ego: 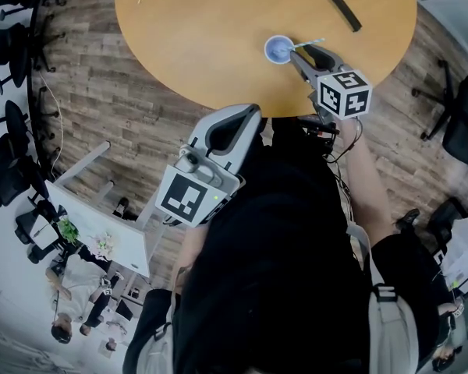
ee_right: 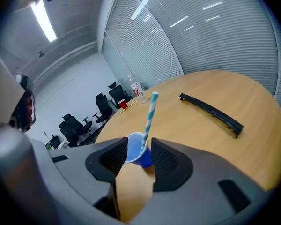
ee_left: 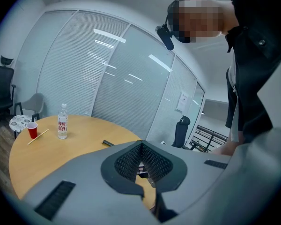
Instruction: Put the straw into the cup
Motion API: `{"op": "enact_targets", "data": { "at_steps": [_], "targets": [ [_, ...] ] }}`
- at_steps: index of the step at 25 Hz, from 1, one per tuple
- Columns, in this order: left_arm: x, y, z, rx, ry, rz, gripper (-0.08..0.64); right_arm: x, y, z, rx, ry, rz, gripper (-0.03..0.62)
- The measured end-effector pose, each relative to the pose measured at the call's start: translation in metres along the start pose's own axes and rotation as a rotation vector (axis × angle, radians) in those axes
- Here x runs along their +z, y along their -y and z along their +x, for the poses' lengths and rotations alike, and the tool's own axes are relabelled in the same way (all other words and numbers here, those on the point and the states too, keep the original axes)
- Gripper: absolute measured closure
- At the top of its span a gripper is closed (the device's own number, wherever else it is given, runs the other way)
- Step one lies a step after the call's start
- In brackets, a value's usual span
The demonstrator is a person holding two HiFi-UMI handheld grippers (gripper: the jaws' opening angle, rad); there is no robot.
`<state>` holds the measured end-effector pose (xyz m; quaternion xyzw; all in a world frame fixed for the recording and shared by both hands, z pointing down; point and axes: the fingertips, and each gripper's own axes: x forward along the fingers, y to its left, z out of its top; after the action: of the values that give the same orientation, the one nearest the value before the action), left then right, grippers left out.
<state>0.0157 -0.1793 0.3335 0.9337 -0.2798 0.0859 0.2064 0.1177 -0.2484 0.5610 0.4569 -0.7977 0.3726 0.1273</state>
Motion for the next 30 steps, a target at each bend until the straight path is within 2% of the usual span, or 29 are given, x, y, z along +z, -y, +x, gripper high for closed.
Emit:
{"op": "enact_targets", "data": {
  "at_steps": [9, 15, 20, 27, 30],
  "targets": [
    [0.000, 0.007, -0.011, -0.060, 0.009, 0.028, 0.549, -0.016, 0.001, -0.019, -0.092, -0.022, 0.017, 0.434],
    [0.002, 0.007, -0.032, -0.096, 0.020, 0.044, 0.548, -0.008, -0.015, -0.037, -0.153, 0.019, -0.004, 0.500],
    [0.010, 0.003, -0.050, -0.111, 0.053, 0.059, 0.549, 0.010, -0.038, -0.049, -0.157, 0.077, -0.038, 0.540],
    [0.017, -0.005, -0.071, -0.130, 0.097, 0.075, 0.549, 0.027, -0.075, -0.060, -0.113, 0.124, -0.107, 0.569],
    [0.017, -0.009, -0.082, -0.127, 0.119, 0.085, 0.548, 0.026, -0.071, -0.063, -0.196, 0.126, -0.119, 0.569]
  ]
}}
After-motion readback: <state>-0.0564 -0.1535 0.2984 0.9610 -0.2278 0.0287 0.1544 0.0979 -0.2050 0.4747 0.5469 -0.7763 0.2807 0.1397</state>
